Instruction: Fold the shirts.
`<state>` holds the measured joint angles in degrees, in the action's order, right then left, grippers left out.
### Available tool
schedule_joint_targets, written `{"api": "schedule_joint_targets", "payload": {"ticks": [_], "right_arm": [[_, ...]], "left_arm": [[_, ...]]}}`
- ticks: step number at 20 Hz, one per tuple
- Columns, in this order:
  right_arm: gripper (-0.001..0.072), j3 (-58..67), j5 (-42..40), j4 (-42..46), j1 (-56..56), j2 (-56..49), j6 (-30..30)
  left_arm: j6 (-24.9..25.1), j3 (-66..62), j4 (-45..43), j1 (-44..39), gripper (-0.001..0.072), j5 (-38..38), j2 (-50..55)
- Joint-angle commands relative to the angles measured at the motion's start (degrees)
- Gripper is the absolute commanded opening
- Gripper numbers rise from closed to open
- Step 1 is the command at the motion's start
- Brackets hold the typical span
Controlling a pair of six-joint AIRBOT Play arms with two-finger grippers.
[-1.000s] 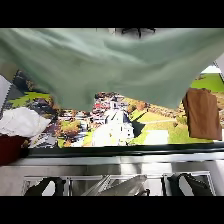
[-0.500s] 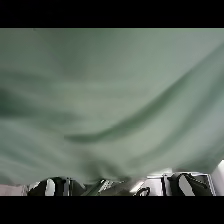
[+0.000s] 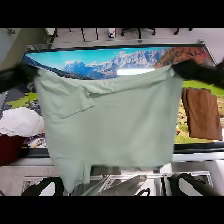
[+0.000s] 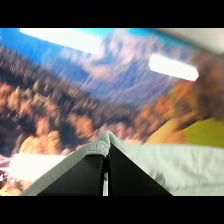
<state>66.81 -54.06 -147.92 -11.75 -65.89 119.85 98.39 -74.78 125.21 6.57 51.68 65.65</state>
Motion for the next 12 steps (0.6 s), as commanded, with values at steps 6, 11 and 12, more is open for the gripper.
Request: {"api": "schedule_joint_targets", "payload": {"ticks": [6,11,12], "right_arm": [[0.0023,4.7,14.7,-0.9,1.9,-32.3,1.6],[0.0023,20.9,12.9,-0.8,1.1,-39.1,-2.3],[0.0022,22.4,12.2,-0.7,0.8,-39.2,-2.3]], "left_arm": [[-4.0,-22.0,-9.6,-6.5,0.0011,-4.7,41.8],[-8.4,-42.0,-10.2,-6.5,0.0010,-1.6,50.5],[-9.0,-43.4,-10.6,-6.4,0.0011,-1.5,50.7]]}}
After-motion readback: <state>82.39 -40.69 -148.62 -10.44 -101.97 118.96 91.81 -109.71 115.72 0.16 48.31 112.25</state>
